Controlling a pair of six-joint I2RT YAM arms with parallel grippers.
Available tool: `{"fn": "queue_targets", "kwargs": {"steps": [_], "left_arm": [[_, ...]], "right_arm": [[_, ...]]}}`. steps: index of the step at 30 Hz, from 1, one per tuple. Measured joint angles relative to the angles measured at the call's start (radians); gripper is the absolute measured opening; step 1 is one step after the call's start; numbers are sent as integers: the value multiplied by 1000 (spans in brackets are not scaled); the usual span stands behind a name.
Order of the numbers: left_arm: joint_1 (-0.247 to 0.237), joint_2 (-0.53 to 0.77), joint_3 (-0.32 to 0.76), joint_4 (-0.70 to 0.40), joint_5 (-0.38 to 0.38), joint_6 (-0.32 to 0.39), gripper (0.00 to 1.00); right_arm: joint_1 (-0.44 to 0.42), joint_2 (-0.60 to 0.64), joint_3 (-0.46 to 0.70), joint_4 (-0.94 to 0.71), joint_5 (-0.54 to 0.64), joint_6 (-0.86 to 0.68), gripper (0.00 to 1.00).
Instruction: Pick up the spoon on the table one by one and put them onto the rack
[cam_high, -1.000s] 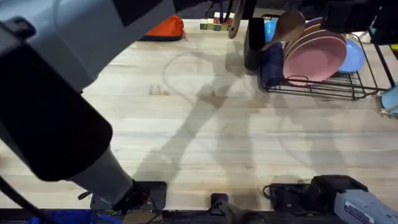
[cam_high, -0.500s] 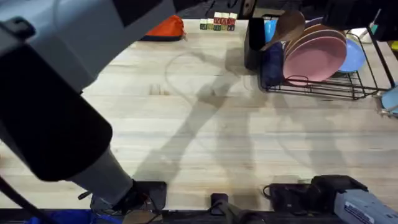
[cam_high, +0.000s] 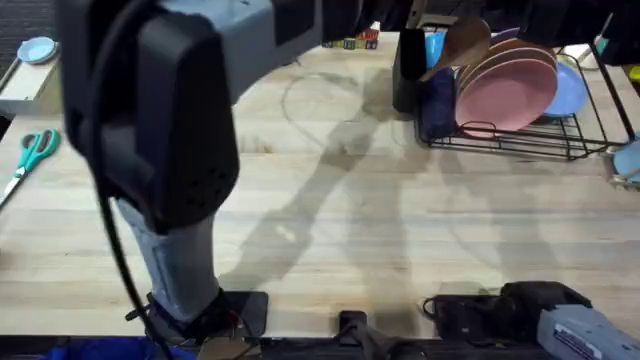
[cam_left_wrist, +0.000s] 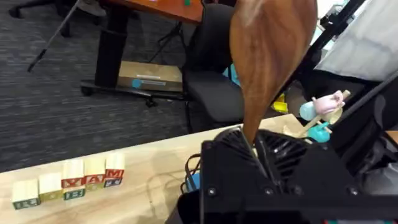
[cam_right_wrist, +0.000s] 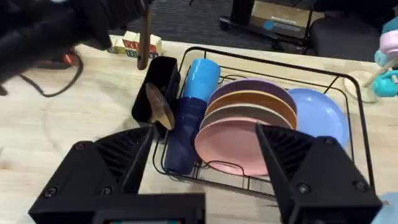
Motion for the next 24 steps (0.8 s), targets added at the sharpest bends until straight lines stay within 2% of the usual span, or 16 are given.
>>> {"fn": "queue_targets", "kwargs": {"steps": [2,3,7,14,18,21,24], "left_arm": [[0,20,0,26,1,0,44],[0,57,0,77,5,0,44],[0,83,0,117,8,0,44],[0,116,0,116,8,0,44],[0,128,0,65,9,0,44],[0,128,0,-38,8,0,44],[-1,128,0,-56,9,0,44]], "right_arm": [[0,0,0,0,0,-1,993],[0,0,0,0,0,-7,993],[0,0,0,0,0,-11,993],[0,0,0,0,0,-15,993],[0,0,0,0,0,-15,993],[0,0,0,0,0,-15,993],[0,0,0,0,0,-15,993]]}}
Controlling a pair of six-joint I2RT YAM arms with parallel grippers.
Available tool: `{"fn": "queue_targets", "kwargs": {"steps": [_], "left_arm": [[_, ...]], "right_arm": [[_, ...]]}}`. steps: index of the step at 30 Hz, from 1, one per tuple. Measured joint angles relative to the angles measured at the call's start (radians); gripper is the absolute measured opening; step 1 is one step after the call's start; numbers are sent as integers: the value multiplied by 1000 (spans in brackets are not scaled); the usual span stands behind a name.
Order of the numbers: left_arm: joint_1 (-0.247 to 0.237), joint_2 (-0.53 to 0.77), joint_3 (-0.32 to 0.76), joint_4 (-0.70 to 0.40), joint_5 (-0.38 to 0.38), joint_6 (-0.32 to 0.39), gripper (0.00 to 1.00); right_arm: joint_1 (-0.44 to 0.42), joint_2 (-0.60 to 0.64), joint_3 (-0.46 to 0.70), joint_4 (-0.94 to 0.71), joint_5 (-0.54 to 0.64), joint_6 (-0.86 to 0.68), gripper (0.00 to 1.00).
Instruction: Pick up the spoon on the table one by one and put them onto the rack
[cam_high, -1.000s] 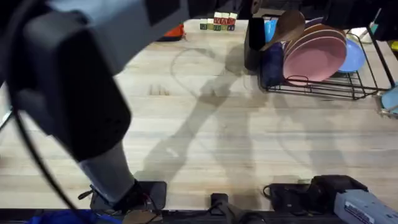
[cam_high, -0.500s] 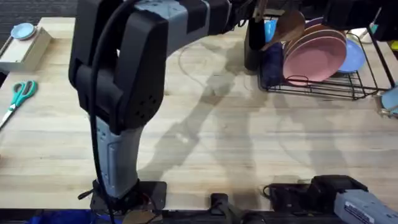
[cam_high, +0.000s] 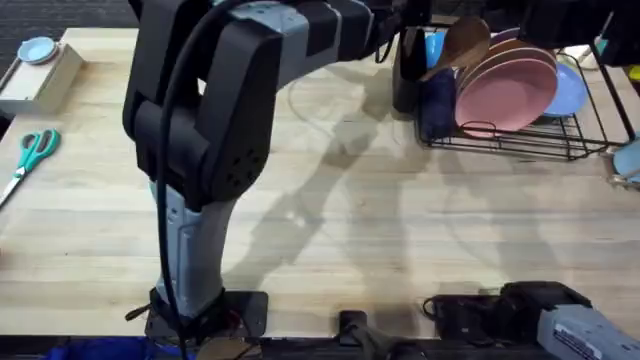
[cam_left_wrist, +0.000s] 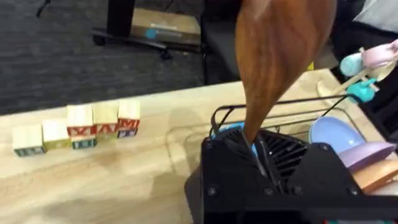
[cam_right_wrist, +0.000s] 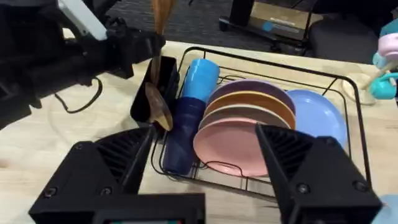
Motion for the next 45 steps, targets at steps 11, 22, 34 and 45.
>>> {"fn": "queue_targets", "kwargs": {"steps": [11,22,34,45], "left_arm": [[-4,0,0,-173,87,0,44],[-2,-20,11,-276,103,1,181],[-13,-49,7,-303,141,71,973],[28,-192,7,-353,113,94,989]], "right_arm": [[0,60,0,0,0,0,993],[0,59,0,2,0,0,993],[0,59,0,3,0,0,993],[0,59,0,3,0,0,993]]}}
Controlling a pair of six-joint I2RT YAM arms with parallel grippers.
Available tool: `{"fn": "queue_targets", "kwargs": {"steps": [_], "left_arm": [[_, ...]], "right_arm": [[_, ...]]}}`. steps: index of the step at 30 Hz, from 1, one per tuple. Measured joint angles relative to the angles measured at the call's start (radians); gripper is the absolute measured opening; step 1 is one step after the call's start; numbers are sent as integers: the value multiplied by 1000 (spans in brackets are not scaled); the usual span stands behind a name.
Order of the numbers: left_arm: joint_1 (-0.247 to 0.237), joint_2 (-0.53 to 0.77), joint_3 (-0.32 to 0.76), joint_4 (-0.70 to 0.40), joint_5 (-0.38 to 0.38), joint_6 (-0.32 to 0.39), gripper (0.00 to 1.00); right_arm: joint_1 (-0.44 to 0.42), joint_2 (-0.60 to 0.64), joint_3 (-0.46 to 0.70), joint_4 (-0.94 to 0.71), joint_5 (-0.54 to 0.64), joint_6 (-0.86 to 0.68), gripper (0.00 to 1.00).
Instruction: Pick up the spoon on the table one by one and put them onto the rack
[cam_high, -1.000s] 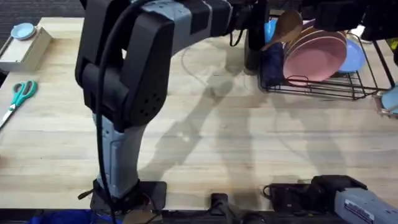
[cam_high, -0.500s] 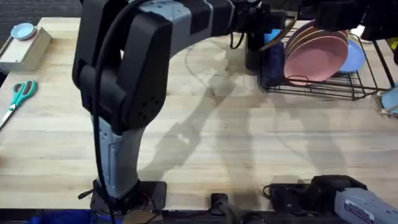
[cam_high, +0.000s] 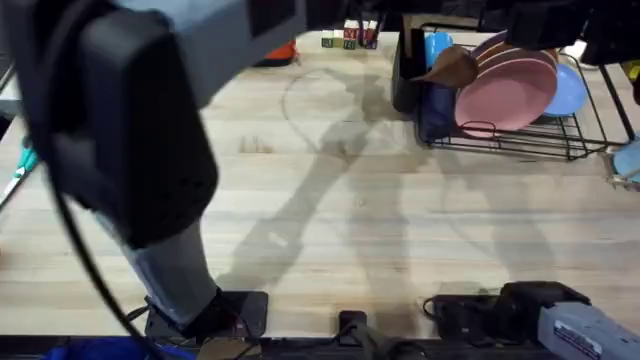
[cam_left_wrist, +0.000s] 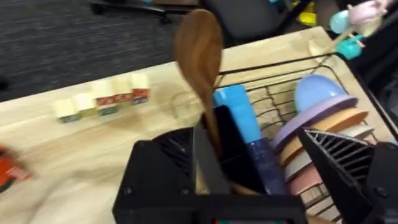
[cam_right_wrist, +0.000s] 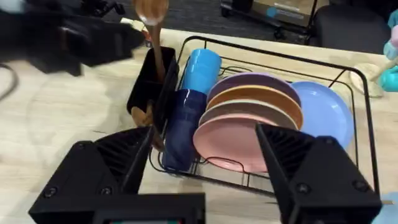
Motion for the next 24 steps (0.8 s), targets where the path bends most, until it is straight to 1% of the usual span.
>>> {"fn": "queue_targets", "kwargs": {"steps": [1,4,5,10,11,13,18,21,24], "left_arm": [[20,-43,0,-58,-22,0,989],[45,-84,0,-135,-62,4,990],[85,-158,0,-268,-142,33,990],[111,-261,0,-396,-196,68,990],[129,-329,0,-481,-219,86,990],[147,-370,0,-537,-233,103,990],[213,-462,0,-697,-262,131,992],[255,-511,0,-774,-271,144,992],[289,-562,0,-847,-281,171,992]], "right_arm": [[0,0,0,0,0,0,993],[0,0,0,0,0,0,993],[0,0,0,0,0,0,993],[0,0,0,-2,0,0,993],[0,0,0,-3,0,0,993],[0,0,0,-3,0,0,993],[0,0,0,-3,0,0,993],[0,0,0,-4,0,0,993],[0,0,0,-12,0,2,993]]}}
